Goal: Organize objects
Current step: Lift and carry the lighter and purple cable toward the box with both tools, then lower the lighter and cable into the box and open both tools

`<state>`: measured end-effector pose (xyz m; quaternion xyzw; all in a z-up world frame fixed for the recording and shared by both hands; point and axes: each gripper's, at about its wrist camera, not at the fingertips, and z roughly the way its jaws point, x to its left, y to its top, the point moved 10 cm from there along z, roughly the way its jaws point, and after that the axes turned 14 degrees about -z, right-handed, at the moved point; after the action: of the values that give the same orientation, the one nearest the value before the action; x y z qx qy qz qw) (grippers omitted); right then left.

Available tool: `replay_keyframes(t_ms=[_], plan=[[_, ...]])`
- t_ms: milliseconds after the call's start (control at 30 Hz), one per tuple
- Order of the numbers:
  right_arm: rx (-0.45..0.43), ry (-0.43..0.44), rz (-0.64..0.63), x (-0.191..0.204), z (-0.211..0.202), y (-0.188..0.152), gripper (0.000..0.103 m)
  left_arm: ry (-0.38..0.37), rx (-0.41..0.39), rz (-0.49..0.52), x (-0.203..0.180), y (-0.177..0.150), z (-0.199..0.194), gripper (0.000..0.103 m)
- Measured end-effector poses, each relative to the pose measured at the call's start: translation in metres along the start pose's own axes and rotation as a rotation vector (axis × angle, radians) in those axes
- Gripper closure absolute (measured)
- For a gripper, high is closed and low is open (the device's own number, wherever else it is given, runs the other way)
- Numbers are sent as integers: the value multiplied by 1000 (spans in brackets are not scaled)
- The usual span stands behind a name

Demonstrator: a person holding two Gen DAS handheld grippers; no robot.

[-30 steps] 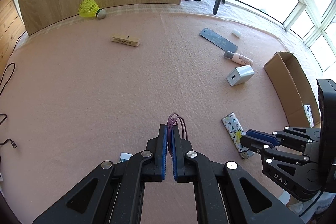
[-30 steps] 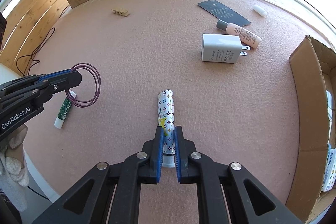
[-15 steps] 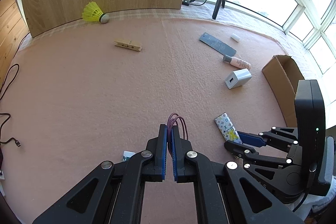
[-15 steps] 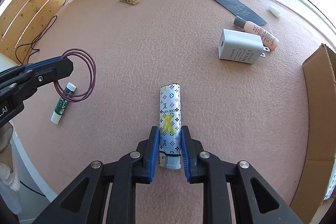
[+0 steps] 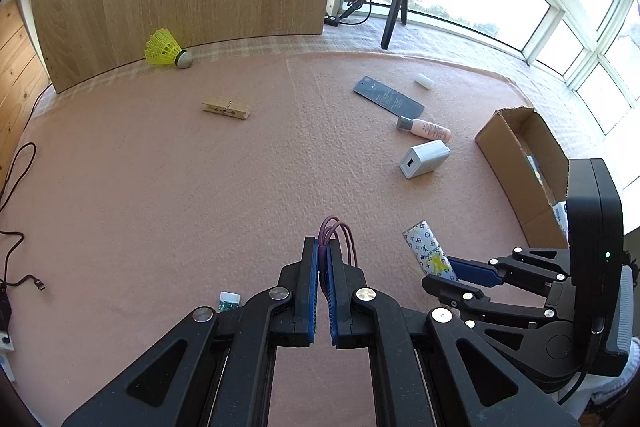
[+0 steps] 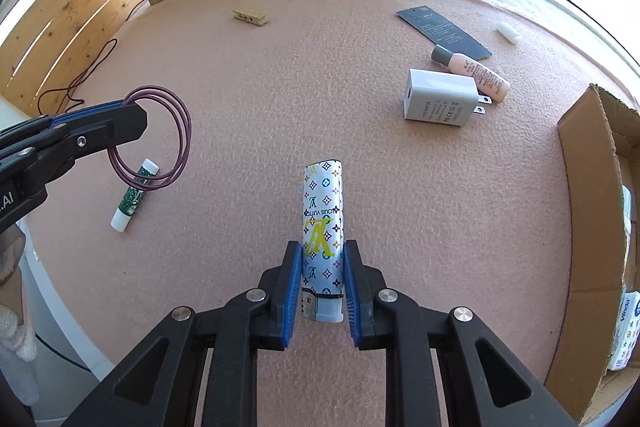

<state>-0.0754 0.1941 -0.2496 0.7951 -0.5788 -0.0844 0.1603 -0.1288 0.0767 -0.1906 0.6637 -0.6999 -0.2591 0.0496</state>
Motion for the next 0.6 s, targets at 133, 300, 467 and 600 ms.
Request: replay_keyframes(t_ms=[133, 300, 467, 600], plan=[[-49, -19, 21, -14, -27, -2, 84, -28, -13, 34, -26, 6, -7, 99], [-105, -49, 68, -45, -63, -9, 84, -68, -23, 97, -73, 15, -10, 99], [-151, -108, 136, -93, -97, -22, 84, -117, -28, 156, -129, 23, -5, 99], [-169, -166, 194, -136, -118, -39, 84, -161, -28, 211, -182, 26, 3, 99]])
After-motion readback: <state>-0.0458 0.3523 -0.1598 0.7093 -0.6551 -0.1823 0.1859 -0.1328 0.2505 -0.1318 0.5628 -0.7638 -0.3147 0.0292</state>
